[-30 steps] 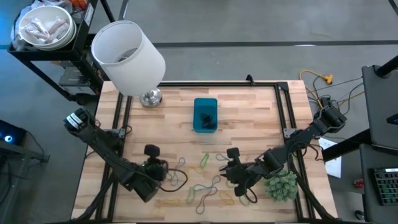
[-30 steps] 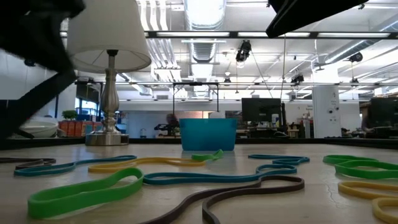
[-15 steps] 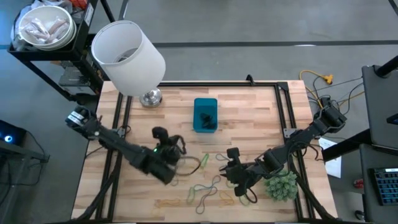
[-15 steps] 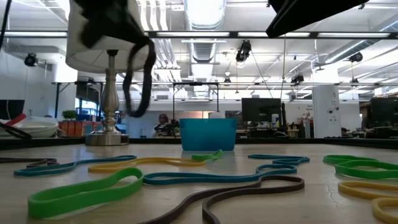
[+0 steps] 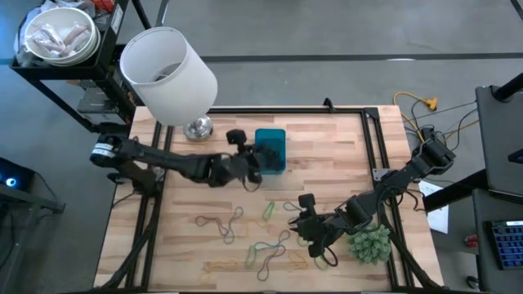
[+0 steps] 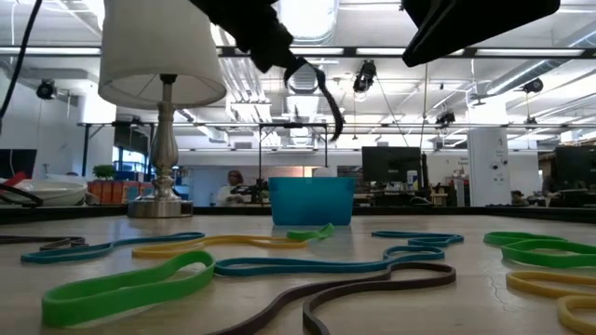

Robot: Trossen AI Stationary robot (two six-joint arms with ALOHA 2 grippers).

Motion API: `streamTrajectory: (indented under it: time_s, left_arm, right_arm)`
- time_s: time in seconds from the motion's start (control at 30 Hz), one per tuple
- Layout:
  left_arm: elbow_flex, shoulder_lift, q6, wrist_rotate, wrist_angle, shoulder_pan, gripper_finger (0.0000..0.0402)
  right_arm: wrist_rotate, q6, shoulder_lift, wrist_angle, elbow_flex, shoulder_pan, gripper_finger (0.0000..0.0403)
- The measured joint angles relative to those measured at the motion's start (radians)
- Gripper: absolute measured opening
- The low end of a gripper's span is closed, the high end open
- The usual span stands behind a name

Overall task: Pick and place rubber bands into bin
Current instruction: Put the black rubber band into the blue bin

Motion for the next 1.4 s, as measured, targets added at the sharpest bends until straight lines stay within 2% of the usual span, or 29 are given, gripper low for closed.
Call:
streamTrajectory:
  time_s: [0.07,0.27,0.53,0.9,1.3,1.4]
  left_arm:
    - [0.0,0.0,0.019,0.032,0.029,0.036,0.0]
    - [-0.019,0.001,0.016,0.221,0.102,0.139,0.0]
    - [-0.024,0.081,0.016,0.324,0.178,0.212,0.0]
    - [-0.022,0.249,0.042,0.331,0.221,0.268,0.0]
    - [-0.019,0.262,0.041,0.331,0.221,0.291,0.0]
    - [-0.019,0.261,0.041,0.332,0.21,0.291,0.0012]
  right_arm:
    - [0.0,0.0,0.0,0.0,0.0,0.0,0.0068]
    - [0.0,-0.005,0.0,0.001,-0.001,0.0,0.0068]
    - [0.0,-0.008,0.0,0.002,-0.001,0.0,0.0068]
    - [0.0,-0.008,0.0,0.002,-0.002,0.0,0.0068]
    - [0.0,-0.008,0.0,0.0,-0.002,0.0,0.0068]
    - [0.0,-0.008,0.0,0.0,-0.002,0.0,0.0068]
